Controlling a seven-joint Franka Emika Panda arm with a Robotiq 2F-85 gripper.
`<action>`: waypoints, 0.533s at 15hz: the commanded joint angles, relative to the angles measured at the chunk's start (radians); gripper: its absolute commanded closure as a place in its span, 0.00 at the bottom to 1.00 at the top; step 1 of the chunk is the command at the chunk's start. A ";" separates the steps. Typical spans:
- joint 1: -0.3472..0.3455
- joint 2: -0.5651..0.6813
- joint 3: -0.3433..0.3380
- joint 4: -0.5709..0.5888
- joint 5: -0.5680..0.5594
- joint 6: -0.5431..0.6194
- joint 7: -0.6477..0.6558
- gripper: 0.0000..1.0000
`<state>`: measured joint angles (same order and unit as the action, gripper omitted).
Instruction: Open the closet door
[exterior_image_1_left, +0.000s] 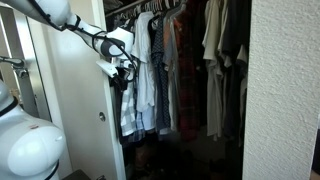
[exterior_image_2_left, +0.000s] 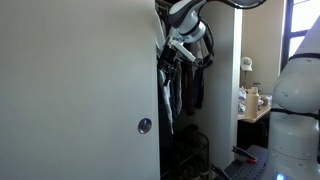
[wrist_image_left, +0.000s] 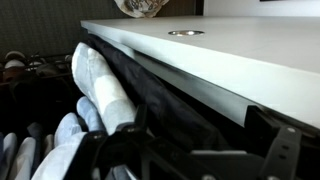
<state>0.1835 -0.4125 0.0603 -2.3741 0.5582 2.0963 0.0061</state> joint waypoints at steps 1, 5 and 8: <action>0.040 -0.070 0.017 -0.061 0.045 -0.063 -0.046 0.00; 0.046 -0.064 0.025 -0.064 0.074 -0.058 -0.050 0.00; 0.056 -0.058 0.032 -0.069 0.101 -0.062 -0.057 0.00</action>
<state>0.1980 -0.3970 0.0692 -2.3759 0.6164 2.1068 0.0055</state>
